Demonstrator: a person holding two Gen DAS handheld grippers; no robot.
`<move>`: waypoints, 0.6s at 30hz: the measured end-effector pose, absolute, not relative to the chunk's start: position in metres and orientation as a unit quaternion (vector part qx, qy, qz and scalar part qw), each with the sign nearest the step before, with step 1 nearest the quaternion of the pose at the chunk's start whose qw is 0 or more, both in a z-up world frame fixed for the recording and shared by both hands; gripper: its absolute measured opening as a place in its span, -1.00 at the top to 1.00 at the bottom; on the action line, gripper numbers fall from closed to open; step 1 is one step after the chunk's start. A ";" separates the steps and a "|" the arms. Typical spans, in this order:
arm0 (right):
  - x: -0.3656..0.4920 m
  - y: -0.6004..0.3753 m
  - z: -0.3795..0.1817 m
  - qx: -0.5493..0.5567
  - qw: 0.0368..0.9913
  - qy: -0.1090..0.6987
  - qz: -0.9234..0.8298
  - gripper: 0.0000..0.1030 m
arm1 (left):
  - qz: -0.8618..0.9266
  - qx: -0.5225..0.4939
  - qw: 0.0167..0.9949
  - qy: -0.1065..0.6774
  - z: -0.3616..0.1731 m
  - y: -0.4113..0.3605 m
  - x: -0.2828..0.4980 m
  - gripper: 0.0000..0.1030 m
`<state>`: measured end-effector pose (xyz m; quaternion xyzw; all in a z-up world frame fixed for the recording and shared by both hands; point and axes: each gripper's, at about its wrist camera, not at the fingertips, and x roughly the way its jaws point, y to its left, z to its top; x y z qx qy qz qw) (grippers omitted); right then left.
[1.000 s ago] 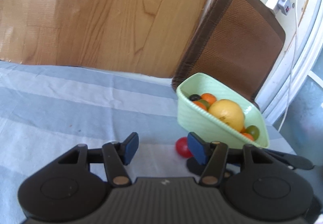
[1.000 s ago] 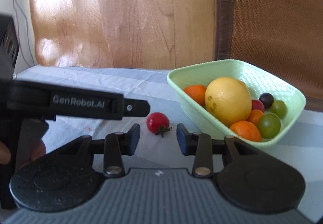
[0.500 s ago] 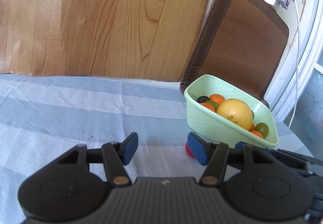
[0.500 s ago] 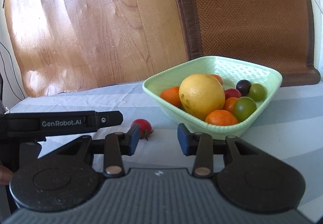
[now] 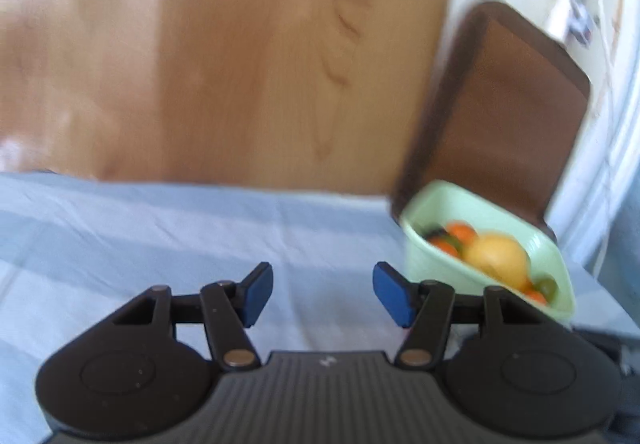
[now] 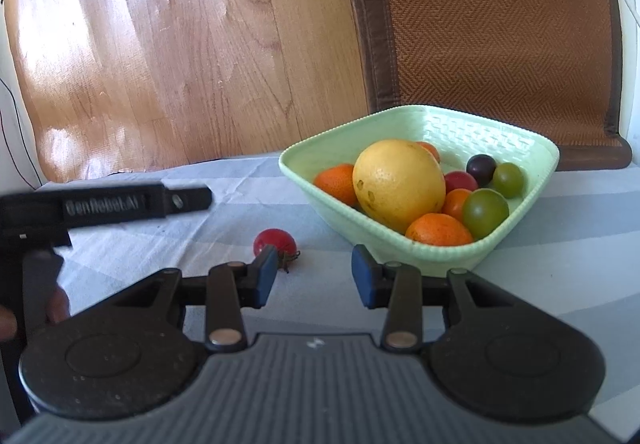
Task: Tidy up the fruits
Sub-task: 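Close the right tool on the red tomato and lift it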
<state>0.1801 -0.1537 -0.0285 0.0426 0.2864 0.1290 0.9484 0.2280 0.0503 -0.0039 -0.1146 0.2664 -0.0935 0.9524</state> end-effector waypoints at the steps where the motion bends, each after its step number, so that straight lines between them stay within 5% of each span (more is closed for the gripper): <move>1: 0.180 -0.152 -0.029 0.037 0.948 0.287 0.132 0.15 | -0.099 -0.127 0.950 0.267 -0.002 0.060 0.230 -0.10; 9: 0.184 -0.150 -0.031 0.040 0.941 0.302 0.146 0.15 | -0.083 -0.193 0.934 0.288 -0.006 0.120 0.247 0.03; 18: 0.186 -0.152 -0.033 0.055 0.936 0.312 0.154 0.07 | -0.061 -0.143 0.937 0.312 -0.025 0.112 0.253 0.11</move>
